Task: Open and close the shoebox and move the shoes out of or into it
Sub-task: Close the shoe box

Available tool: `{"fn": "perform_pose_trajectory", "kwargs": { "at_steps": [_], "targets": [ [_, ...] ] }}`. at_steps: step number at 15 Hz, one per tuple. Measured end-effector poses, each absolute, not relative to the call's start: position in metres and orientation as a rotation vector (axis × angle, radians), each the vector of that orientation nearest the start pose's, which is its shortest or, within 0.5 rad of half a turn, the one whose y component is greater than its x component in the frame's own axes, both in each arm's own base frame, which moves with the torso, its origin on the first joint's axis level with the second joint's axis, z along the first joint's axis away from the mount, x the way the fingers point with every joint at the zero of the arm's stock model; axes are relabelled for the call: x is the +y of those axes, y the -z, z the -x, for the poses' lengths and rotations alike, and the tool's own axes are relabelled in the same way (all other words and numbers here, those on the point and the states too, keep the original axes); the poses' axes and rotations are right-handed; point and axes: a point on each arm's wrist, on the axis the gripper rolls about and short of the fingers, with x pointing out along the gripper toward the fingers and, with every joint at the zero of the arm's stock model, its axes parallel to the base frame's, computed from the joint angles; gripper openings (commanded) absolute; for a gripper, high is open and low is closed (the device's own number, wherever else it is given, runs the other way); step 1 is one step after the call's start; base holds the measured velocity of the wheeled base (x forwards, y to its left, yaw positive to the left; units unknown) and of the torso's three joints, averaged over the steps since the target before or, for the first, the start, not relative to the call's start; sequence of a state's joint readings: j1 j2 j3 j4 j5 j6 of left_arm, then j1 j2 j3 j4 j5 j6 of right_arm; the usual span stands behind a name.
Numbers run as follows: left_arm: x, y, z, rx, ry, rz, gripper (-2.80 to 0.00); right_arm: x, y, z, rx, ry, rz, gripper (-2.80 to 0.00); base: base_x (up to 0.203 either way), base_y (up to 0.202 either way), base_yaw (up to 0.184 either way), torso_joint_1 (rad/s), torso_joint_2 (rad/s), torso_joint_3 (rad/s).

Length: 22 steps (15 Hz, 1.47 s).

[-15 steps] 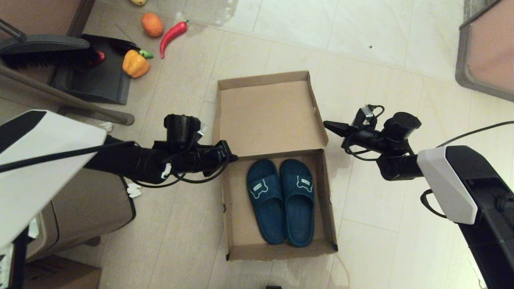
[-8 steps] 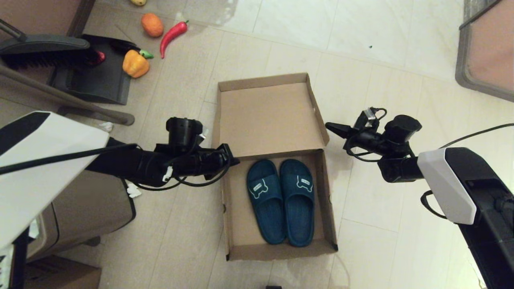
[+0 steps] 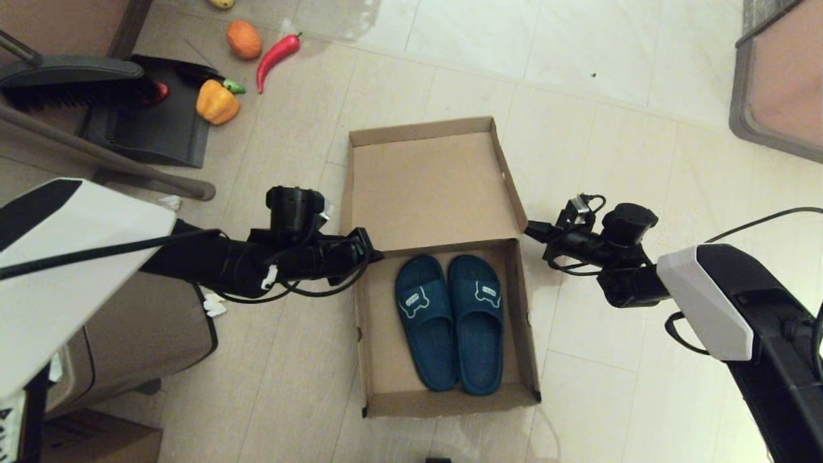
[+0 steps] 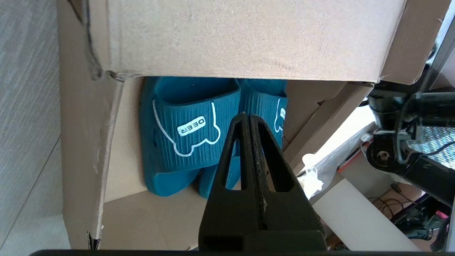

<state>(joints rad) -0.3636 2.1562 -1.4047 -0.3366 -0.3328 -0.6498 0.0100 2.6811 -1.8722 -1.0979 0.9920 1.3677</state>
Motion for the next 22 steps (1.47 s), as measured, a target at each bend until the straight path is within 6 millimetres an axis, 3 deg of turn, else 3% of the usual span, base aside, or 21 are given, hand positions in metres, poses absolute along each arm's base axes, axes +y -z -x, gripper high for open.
{"fn": "perform_pose_trajectory", "kwargs": {
  "at_steps": [5,10,13,18,22],
  "targets": [
    [-0.164,-0.144,-0.406,0.633,0.527,0.606,-2.80,0.031,-0.073,-0.516,0.537,-0.957,-1.131,-2.80,0.000,0.000,0.000,0.000,0.00,0.000],
    [-0.163,-0.141,-0.402,0.646,0.515,0.603,-2.80,0.041,-0.045,-0.467,0.646,-0.899,-1.051,-2.80,0.000,0.000,0.000,0.000,0.00,0.000],
    [-0.159,-0.140,-0.392,0.661,0.508,0.602,-2.80,0.035,-0.049,-0.447,0.627,-0.878,-1.011,-2.80,0.000,0.000,0.000,0.000,0.00,0.000],
    [-0.155,-0.146,-0.387,0.641,0.511,0.602,-2.80,0.021,-0.067,-0.474,0.467,-0.833,-0.975,-2.80,0.000,0.000,0.000,0.000,0.00,0.000],
    [-0.152,-0.166,-0.386,0.576,0.528,0.589,-2.80,0.018,-0.062,-0.495,0.417,-0.764,-0.984,-2.80,0.000,0.000,0.000,0.000,0.00,0.000]
  ]
}}
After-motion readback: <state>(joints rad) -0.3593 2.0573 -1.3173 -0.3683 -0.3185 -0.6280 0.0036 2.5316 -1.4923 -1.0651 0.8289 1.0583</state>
